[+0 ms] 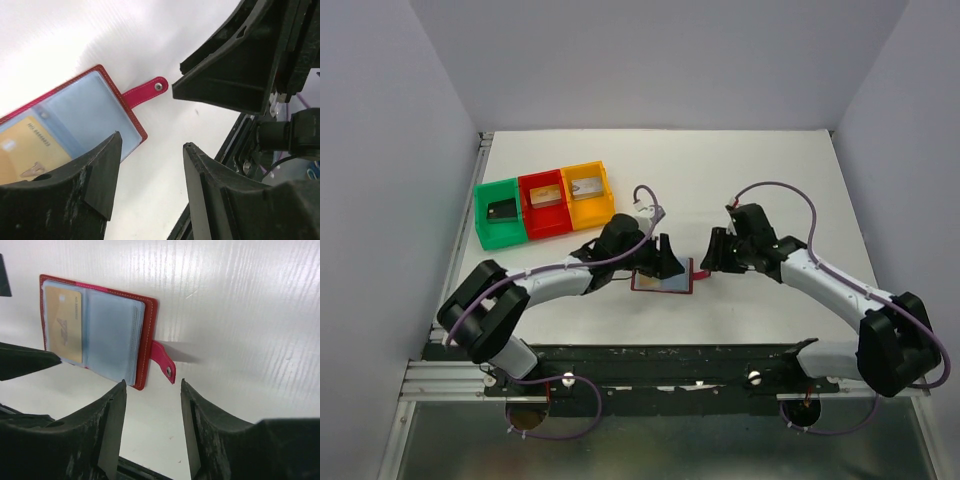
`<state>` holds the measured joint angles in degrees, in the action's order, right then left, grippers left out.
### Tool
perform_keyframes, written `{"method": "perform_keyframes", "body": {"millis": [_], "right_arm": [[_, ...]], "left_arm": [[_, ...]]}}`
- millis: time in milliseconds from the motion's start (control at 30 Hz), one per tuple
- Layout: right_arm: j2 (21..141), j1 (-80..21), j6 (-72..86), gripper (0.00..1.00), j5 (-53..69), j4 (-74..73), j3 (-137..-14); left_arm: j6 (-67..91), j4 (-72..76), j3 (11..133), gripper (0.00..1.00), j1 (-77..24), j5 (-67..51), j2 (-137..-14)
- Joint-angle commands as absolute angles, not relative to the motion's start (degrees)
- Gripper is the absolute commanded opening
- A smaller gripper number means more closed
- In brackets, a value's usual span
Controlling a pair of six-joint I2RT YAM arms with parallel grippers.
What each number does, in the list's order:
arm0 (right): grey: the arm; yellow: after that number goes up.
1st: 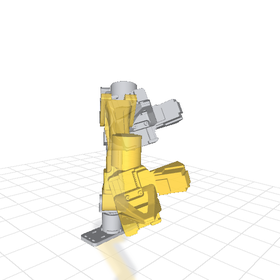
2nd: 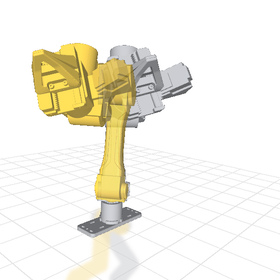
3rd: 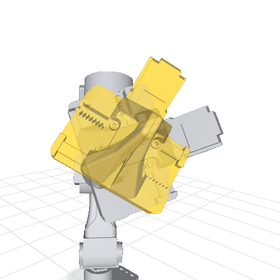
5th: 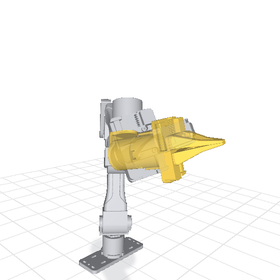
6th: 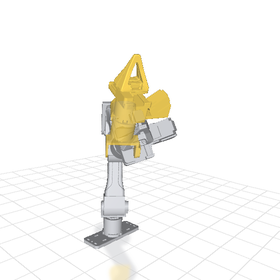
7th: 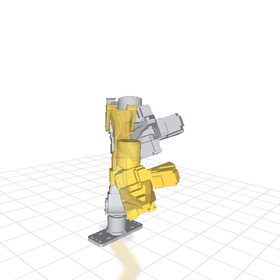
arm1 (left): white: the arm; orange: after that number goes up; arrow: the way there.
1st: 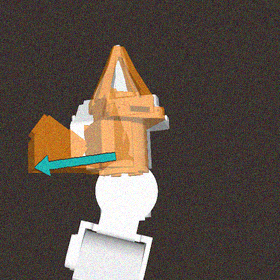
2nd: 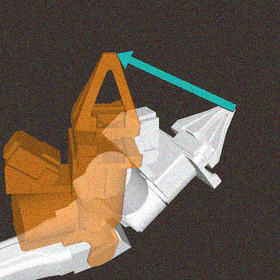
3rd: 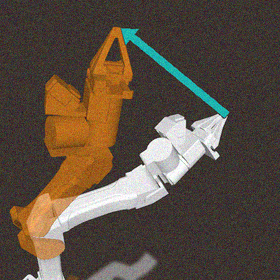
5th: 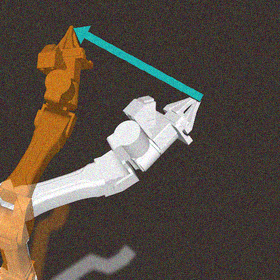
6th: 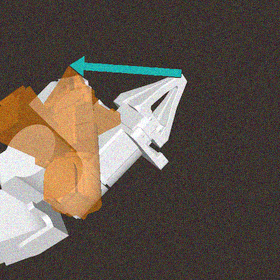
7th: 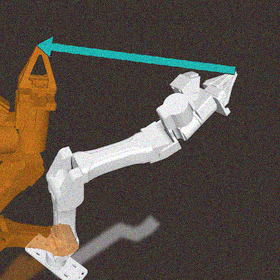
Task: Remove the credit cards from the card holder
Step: Remove the credit card from the card holder.
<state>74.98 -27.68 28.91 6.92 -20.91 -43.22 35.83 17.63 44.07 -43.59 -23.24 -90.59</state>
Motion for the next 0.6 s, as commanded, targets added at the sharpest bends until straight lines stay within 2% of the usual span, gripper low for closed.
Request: {"method": "perform_keyframes", "body": {"millis": [0, 67, 133, 200, 233, 300, 367, 467, 567], "right_arm": [[70.9, -27.6, 28.0, 0.55, 4.3, -24.1, -46.5], [69.0, -27.6, 27.0, 0.53, 8.9, -18.7, -45.5], [68.6, -27.6, 26.7, 0.53, 15.6, -11.7, -43.7], [70.0, -27.7, 27.4, 0.53, 21.3, -4.4, -41.6], [71.1, -27.7, 28.4, 0.49, 23.4, -1.3, -40.9], [74.5, -27.7, 30.2, 0.33, 27.6, 1.0, -41.9], [78.4, -27.8, 31.1, 0.21, 32.7, 3.2, -43.3], [82.7, -27.6, 35.0, 0.20, 35.4, 10.4, -41.7], [86.6, -27.9, 36.7, 0.22, 37.3, 12.8, -42.4]], "left_arm": [[38.1, 20.0, 39.6, 0.63, -40.5, -17.9, -82.1], [39.0, 19.7, 37.4, 0.61, -39.0, -15.2, -79.6], [41.0, 16.6, 35.3, 0.55, -37.5, -9.2, -77.1], [43.1, 14.8, 33.0, 0.38, -35.9, -4.3, -75.4], [43.8, 14.0, 32.4, 0.27, -35.0, -3.4, -75.1], [43.9, 12.0, 32.3, 0.12, -34.5, -2.0, -75.5], [43.7, 11.7, 32.0, 0.04, -34.4, -2.0, -76.5], [44.4, 13.4, 31.3, 0.00, -34.5, -2.6, -78.2], [44.5, 14.5, 31.1, 0.00, -34.5, -3.2, -79.7]]}}
